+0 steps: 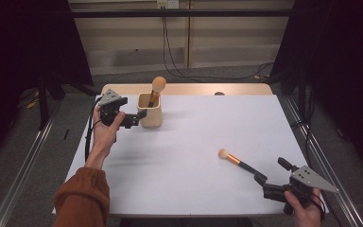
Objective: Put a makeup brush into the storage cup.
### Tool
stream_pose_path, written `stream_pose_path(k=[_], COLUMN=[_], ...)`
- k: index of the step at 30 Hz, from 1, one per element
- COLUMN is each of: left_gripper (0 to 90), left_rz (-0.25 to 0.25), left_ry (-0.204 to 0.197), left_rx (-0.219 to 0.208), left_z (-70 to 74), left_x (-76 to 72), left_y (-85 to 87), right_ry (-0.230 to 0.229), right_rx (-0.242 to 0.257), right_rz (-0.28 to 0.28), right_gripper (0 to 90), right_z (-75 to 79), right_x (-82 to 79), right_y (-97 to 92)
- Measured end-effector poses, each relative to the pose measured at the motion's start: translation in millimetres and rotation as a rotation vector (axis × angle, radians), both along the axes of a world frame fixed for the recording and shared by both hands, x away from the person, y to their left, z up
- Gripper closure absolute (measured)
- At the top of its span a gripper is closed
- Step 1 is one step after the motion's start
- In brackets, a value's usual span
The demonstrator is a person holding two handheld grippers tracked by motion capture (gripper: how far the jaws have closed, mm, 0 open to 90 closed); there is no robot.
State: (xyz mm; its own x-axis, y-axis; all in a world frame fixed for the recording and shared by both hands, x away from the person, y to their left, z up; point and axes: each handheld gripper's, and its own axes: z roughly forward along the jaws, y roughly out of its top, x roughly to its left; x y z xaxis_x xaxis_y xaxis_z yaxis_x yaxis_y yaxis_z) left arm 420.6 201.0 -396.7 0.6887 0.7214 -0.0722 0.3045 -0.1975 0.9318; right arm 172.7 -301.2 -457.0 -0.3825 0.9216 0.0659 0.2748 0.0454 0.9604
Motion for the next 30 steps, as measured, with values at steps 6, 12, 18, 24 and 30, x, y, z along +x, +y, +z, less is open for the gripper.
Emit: stream_pose_path(k=[6,12,18,24,30], left_gripper=[2.4,2.7,3.0,2.6,2.6], left_rz=[-0.001,0.027,0.028,0.035,0.050], left_ry=[-0.024,-0.027,-0.037,-0.029,-0.023], left_rx=[-0.006,-0.022,-0.032,-0.066,-0.051], left_z=[-0.7,-6.3,-11.7,-14.2,-16.6], left_x=[-15.7,-29.5,-44.8,-65.1,-80.2], left_y=[1.9,8.8,18.9,24.5,29.3], right_ry=[-0.001,-0.002,0.000,-0.001,0.002], right_rx=[-0.002,-0.002,-0.001,-0.001,0.000], right_rz=[-0.003,-0.004,-0.008,-0.009,-0.013], right_gripper=[0.0,0.0,0.0,0.0,0.0], right_z=[0.1,0.1,0.1,0.0,-0.2], right_x=[-1.1,-2.0,-2.1,-2.4,-2.6], right_y=[-0.6,-1.1,-1.2,-1.7,-2.0])
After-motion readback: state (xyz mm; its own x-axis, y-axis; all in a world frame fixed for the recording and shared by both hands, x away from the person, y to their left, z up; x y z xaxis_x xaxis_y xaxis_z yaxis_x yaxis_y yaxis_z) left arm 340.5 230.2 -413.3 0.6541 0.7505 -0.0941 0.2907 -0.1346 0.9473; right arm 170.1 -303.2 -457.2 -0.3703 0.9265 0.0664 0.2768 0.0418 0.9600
